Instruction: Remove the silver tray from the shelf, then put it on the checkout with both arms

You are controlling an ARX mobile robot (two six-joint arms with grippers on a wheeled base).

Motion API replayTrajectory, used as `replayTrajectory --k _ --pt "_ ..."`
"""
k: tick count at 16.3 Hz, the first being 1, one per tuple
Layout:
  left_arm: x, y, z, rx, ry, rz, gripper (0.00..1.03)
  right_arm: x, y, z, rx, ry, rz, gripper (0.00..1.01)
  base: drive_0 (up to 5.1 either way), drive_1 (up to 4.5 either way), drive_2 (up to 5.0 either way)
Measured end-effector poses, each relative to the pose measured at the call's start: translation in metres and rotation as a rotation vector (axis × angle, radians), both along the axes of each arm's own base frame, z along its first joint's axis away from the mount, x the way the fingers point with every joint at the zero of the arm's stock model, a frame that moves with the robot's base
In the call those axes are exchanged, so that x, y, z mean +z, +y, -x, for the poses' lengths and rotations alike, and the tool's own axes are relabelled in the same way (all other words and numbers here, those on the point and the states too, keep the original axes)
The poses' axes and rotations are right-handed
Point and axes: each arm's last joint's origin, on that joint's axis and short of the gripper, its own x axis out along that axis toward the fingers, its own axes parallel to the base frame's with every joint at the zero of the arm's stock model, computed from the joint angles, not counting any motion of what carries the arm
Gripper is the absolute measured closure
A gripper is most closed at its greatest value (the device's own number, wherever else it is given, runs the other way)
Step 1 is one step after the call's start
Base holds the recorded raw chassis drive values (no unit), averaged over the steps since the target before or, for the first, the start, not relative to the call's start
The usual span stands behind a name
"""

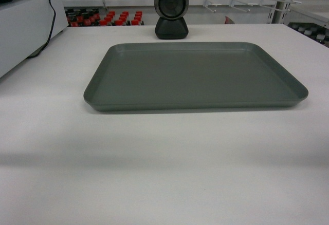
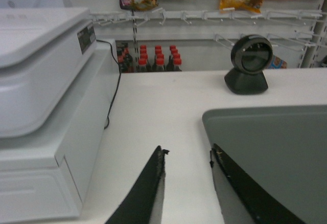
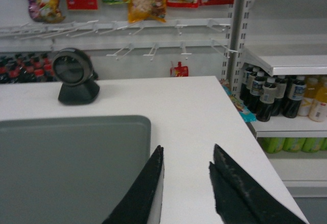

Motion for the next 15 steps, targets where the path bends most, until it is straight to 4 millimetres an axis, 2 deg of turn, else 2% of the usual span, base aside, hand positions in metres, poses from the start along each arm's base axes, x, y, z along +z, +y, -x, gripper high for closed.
replayTrajectory --k 2,3,11,15 --pt "-0.016 0.008 0.016 -0.005 0.02 -0.003 0.95 -0.02 -0.011 0.016 -0.009 0.032 0.014 0.86 0.0 0.0 0.0" --pt "-0.021 0.012 0.023 0.005 0.015 -0.005 1.01 -0.029 -0.013 0.025 -0.017 0.044 0.016 0.97 0.0 0.0 0.0" --pt "-0.048 0.036 0.068 0.015 0.014 -0.004 1.01 -0.057 -0.012 0.072 -0.012 0.033 0.022 0.99 0.0 0.0 0.0" --pt "-0.056 0.034 0.082 -0.006 0.017 -0.005 1.01 -0.065 -0.012 0.087 -0.012 0.036 0.022 0.99 0.0 0.0 0.0"
